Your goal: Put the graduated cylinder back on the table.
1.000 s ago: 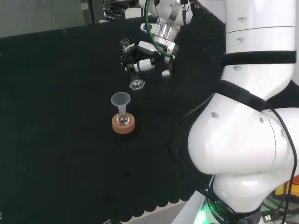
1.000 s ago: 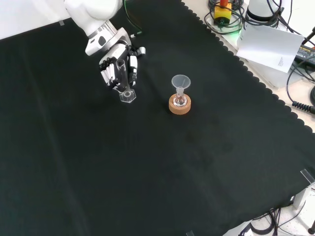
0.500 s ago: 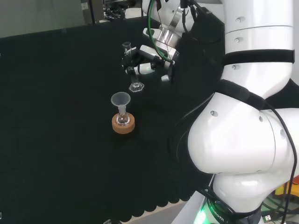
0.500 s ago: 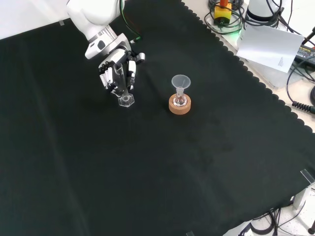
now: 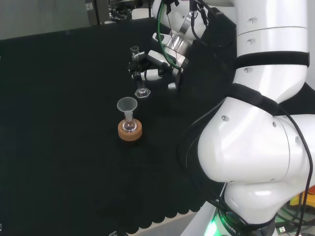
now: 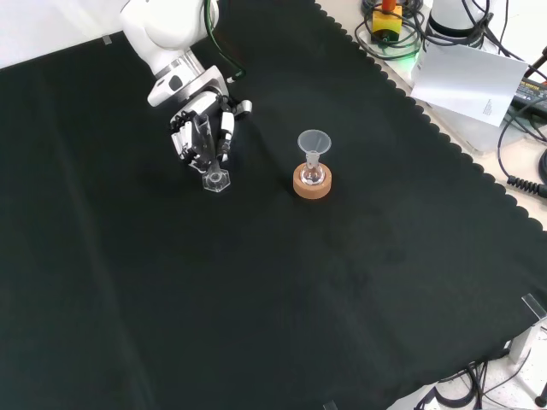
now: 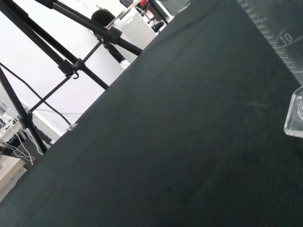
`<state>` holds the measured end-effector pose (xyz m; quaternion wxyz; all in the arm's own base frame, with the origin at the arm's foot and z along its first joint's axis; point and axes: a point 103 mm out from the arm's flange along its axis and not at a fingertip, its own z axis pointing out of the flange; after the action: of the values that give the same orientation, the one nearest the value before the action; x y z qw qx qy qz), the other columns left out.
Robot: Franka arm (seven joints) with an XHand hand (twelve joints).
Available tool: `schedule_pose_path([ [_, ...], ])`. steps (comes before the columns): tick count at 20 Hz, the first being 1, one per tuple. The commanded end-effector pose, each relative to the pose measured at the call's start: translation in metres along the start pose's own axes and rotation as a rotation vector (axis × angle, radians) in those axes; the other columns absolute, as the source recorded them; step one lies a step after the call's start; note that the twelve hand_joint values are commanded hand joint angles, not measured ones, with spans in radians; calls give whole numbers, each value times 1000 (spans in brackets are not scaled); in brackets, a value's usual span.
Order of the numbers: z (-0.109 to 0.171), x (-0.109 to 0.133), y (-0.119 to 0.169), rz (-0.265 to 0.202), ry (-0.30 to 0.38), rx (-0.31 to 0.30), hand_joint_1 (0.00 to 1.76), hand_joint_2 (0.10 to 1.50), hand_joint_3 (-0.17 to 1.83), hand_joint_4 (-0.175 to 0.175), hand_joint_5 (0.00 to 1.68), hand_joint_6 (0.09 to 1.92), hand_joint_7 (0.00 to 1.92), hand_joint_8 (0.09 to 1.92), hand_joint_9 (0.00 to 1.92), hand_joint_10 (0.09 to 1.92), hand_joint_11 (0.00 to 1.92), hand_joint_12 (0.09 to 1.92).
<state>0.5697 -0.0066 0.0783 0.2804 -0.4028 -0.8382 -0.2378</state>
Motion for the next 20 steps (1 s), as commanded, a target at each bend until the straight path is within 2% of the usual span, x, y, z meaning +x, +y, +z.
schedule_pose_path([
  [1, 4, -3, 0, 5, 12, -14, 1238, 1161, 2, -175, 884, 1152, 897, 1151, 1317, 87, 1115, 830],
  [2, 4, -3, 0, 6, 13, -17, 1238, 1161, 2, -175, 884, 1153, 896, 1152, 1316, 87, 1114, 830],
  [5, 6, -3, -3, 21, 12, -29, 1160, 1157, -1, -175, 908, 1125, 938, 771, 1309, 87, 1106, 827],
  [7, 8, -4, -5, 24, 23, -31, 1146, 1161, 1, -175, 896, 1138, 943, 662, 1295, 87, 1086, 831],
  [14, 6, -5, -8, 19, 66, -29, 1137, 1162, -2, -169, 884, 1142, 856, 648, 1248, 87, 1042, 912],
  [16, 4, -5, -9, 19, 73, -24, 1129, 1156, -4, -146, 895, 1124, 839, 650, 1243, 87, 1022, 932],
  [18, 3, -5, -10, 21, 79, -26, 1159, 1118, -39, -79, 830, 923, 817, 630, 1228, 87, 984, 957],
  [20, 1, -5, -12, 28, 86, -32, 1144, 1123, -130, -50, 788, 797, 784, 601, 1204, 87, 927, 994],
])
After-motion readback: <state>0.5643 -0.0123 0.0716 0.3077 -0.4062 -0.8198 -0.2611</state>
